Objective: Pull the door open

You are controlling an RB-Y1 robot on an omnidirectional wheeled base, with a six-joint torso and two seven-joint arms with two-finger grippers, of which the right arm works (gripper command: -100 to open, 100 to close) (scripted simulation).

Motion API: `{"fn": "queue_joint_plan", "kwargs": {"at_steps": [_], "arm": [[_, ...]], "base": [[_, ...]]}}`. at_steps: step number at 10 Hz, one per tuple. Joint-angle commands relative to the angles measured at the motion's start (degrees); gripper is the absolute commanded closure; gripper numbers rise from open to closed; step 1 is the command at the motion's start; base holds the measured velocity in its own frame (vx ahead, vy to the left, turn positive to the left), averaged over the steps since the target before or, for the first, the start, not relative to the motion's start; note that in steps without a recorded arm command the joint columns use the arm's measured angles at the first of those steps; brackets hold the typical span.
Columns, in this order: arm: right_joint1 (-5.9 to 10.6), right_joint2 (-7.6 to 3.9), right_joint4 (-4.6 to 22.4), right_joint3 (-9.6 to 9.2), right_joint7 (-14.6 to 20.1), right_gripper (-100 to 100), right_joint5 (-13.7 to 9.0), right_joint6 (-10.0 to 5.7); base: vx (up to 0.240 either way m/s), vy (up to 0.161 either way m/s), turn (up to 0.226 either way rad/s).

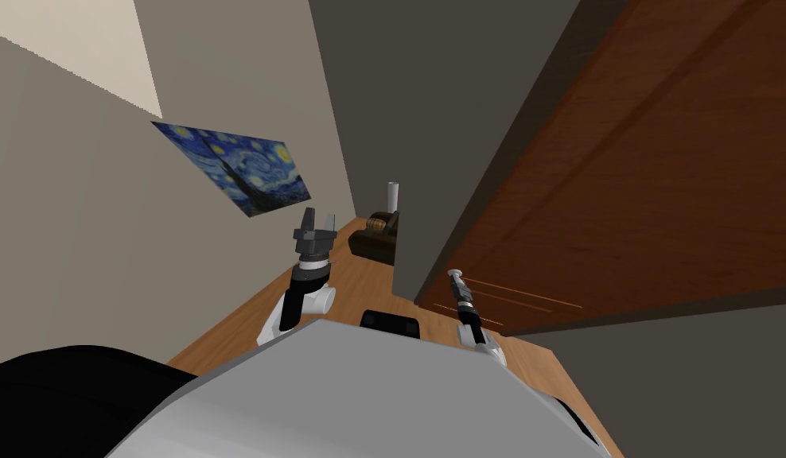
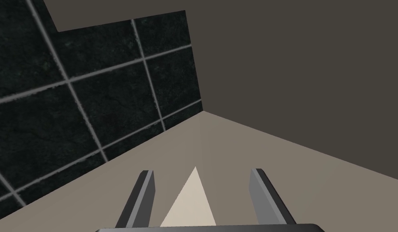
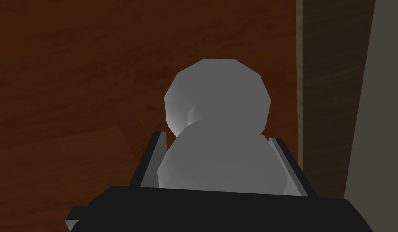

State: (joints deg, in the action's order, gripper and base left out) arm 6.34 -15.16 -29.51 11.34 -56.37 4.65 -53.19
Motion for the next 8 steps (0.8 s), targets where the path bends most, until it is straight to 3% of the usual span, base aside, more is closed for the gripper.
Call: {"fn": "queue_joint_plan", "kwargs": {"at_steps": [1, 8], "arm": [[-0.09, 0.15, -0.06, -0.37, 2.86, 100, -0.60, 0.08], [-0.17, 0.01, -0.34, -1.27, 11.91, 100, -2.55, 0.30]], "base": [[-0.030, -0.011, 0.047], [-0.028, -0.013, 0.037]]}}
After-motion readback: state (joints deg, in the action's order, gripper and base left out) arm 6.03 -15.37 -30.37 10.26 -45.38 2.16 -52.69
